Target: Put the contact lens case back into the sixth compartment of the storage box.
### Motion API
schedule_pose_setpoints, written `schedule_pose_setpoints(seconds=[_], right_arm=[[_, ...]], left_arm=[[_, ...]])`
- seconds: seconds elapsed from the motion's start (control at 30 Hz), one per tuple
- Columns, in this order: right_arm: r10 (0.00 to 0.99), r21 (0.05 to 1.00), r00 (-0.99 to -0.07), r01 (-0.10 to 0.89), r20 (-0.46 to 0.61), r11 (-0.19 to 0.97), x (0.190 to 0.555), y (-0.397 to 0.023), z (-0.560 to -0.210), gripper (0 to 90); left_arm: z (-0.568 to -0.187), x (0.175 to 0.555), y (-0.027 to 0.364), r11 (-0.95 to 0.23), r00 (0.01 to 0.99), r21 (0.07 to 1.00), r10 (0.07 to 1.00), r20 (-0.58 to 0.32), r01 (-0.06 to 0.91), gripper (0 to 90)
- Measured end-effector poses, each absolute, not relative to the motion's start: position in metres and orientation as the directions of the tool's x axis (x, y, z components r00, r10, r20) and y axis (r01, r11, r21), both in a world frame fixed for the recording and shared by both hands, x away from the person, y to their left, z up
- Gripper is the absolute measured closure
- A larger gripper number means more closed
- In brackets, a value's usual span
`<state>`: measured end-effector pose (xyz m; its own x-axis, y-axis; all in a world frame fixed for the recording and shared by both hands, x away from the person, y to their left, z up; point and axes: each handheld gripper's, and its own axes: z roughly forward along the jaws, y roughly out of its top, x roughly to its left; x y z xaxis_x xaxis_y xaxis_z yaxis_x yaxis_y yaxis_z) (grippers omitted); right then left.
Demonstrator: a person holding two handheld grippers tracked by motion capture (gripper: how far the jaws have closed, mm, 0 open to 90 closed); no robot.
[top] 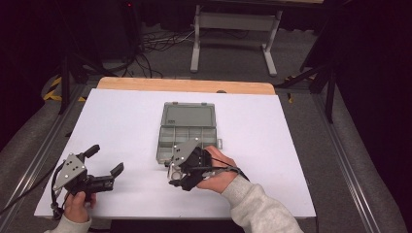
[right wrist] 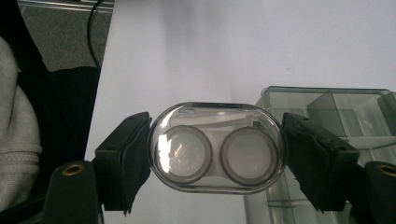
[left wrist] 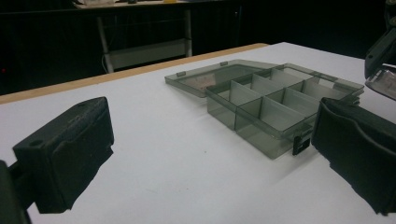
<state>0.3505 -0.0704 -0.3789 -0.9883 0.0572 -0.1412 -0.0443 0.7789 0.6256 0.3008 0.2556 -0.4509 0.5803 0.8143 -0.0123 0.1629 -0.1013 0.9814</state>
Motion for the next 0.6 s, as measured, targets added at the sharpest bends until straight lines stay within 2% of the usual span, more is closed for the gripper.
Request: schedule_pose_setpoints(seconds=[0.6], right_arm=[[0.074, 0.632, -0.980, -0.062, -0.186, 0.772, 0.362, -0.070, -0.359, 26.7]], left_arm=[[-0.451, 0.301, 0.256, -0.104, 0.580, 0.981, 0.814, -0.010, 0.163, 0.0]])
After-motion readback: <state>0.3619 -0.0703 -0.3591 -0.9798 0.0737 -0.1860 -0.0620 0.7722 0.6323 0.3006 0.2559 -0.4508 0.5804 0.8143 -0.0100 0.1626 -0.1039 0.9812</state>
